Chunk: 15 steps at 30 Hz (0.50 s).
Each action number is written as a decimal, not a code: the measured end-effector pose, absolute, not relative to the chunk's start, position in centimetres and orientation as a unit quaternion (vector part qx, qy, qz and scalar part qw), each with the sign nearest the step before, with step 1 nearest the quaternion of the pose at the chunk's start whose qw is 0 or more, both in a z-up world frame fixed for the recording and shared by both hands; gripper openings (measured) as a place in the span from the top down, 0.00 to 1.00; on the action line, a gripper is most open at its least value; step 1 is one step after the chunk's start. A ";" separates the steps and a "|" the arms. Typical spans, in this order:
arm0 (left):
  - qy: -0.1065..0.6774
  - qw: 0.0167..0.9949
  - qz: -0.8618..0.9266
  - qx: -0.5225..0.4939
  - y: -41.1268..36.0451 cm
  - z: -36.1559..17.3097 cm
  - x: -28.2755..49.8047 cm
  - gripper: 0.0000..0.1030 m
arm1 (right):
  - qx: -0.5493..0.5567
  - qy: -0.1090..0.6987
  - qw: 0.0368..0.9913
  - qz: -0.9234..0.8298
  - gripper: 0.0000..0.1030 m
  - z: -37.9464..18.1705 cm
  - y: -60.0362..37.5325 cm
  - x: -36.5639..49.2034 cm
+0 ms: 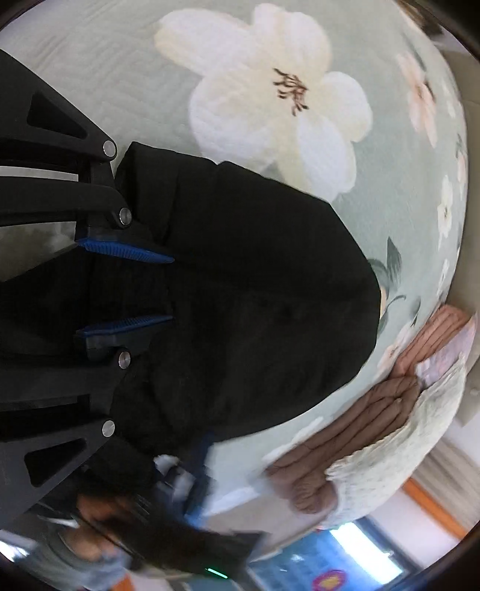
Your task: Fold large clothes
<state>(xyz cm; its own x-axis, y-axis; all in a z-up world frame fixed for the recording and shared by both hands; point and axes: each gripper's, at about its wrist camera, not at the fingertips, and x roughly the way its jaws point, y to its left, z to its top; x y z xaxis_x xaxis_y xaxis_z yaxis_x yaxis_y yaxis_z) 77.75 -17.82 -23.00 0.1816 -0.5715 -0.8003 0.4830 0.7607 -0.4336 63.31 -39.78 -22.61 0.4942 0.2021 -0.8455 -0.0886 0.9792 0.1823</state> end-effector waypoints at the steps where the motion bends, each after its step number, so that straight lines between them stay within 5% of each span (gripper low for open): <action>1: 0.538 0.770 -0.342 -0.040 -17.9 -23.0 77.7 0.72 | 0.065 0.489 0.866 0.085 0.66 -22.8 -40.1 62.9; 8: 0.520 0.789 -0.329 0.004 -18.5 -22.4 76.3 0.72 | 0.065 0.441 0.893 0.063 0.67 -18.7 -41.0 60.8; 12: 0.519 0.789 -0.330 0.001 -18.2 -22.8 76.6 0.72 | 0.079 0.501 0.859 0.064 0.68 -24.3 -41.2 62.4; 15: 0.512 0.790 -0.337 -0.010 -17.7 -22.7 76.6 0.71 | 0.105 0.492 0.861 0.072 0.65 -23.3 -41.8 62.3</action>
<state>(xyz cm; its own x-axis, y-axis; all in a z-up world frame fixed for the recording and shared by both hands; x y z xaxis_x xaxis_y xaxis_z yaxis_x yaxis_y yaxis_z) 76.59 -17.67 -22.69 0.2483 -0.5426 -0.8025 0.5214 0.7730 -0.3613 62.28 -41.84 -23.34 0.5056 0.2267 -0.8324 -0.0198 0.9677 0.2515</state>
